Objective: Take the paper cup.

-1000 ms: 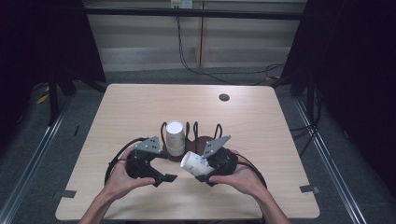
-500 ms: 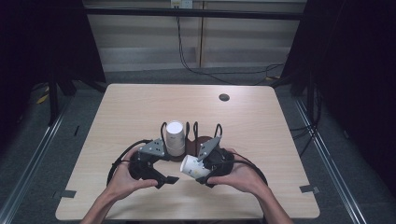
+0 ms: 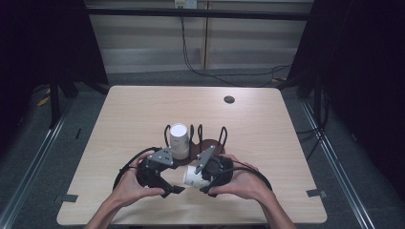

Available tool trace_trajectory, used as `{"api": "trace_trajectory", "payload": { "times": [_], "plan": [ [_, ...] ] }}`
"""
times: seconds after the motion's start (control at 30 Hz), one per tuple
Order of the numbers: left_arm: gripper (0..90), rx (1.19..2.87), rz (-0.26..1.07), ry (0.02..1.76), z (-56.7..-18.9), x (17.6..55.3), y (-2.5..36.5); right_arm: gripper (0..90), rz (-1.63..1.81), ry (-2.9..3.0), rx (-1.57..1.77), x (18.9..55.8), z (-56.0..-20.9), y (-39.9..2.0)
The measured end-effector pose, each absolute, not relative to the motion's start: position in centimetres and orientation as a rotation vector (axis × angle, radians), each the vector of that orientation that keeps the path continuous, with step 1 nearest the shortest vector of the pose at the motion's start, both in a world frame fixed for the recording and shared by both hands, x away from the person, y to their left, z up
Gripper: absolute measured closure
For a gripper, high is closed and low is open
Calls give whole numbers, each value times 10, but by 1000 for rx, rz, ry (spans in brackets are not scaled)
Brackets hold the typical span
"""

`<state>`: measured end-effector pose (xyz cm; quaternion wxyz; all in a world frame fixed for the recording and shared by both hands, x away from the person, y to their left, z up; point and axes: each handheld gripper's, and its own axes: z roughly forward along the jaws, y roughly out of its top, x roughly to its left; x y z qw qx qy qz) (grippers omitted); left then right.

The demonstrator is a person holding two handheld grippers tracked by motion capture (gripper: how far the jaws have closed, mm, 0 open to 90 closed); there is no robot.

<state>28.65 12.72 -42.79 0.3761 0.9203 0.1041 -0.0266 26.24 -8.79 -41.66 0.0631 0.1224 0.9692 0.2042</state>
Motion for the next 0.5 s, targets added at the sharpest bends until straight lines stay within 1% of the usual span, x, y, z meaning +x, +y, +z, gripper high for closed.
{"api": "trace_trajectory", "payload": {
  "times": [0.07,0.5],
  "plan": [
    [206,2368,-65,248,-430,286,126,319,608,2936,358,262,-418,-87],
    [210,2371,-141,230,-433,286,123,311,582,2990,280,260,-429,-73]
  ]
}}
